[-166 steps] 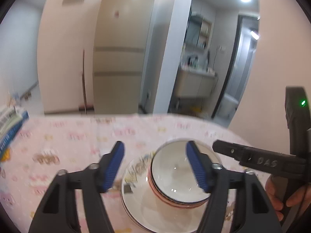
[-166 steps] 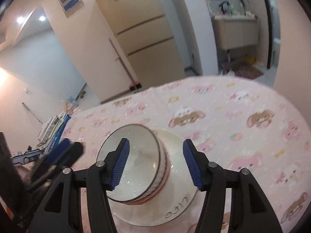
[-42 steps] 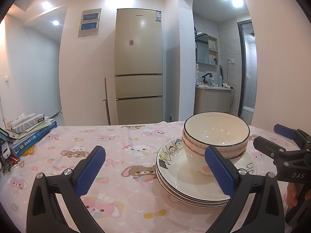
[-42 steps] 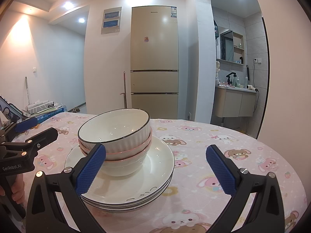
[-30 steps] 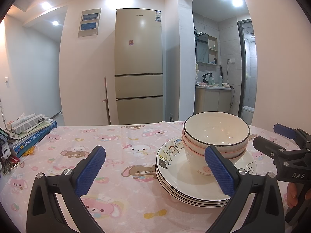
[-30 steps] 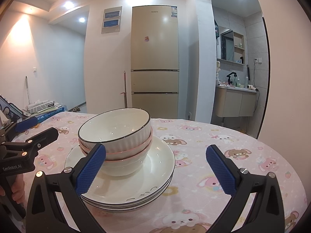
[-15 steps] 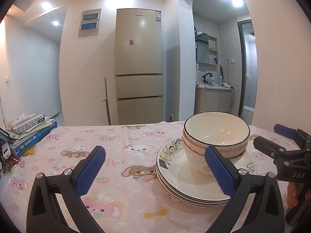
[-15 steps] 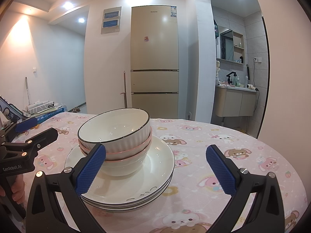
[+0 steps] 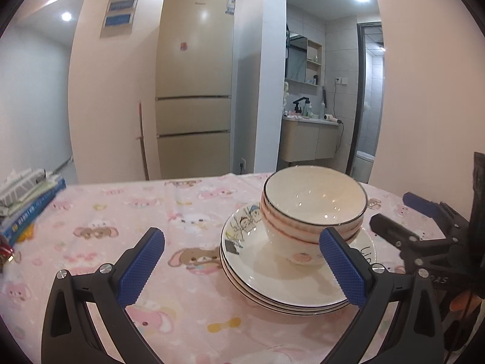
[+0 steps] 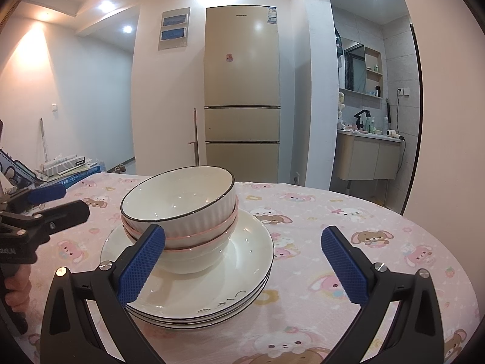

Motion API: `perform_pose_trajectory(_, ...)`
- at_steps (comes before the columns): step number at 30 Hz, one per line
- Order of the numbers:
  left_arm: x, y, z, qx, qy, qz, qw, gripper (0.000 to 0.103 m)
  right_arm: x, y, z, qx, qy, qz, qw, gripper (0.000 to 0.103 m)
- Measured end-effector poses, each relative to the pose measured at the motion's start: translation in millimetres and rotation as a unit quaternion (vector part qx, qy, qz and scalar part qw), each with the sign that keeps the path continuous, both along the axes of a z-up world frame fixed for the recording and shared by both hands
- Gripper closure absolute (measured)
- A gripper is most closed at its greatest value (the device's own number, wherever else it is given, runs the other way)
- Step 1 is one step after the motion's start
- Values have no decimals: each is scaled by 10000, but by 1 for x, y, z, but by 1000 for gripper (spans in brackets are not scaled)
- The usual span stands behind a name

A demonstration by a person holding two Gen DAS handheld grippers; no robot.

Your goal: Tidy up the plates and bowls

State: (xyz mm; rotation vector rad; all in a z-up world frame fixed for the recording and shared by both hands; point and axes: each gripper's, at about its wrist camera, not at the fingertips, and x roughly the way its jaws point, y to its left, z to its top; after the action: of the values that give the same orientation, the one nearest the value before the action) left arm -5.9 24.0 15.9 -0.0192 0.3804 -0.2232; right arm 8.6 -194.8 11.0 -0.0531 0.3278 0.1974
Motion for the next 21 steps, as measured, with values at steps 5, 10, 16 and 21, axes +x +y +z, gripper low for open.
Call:
perform_pose_trajectory(5,2,1,-3,19,-47,164,9999,0,1,0,0,7,25,-6,10000,0)
perform_pose_trajectory(10,11,5,-18,16,125,344,9993,0,1,0,-1,11,1,-14,10000,0)
perform_pose_trajectory(16,14,3,-19,35,331,274,9991,0,0,1,-1,-1,-15,-16,10000,0)
perform_pose_trajectory(21,10,8,-4,-410,675,-6,9969,0,1,1,-1,13,-3,-11,10000,0)
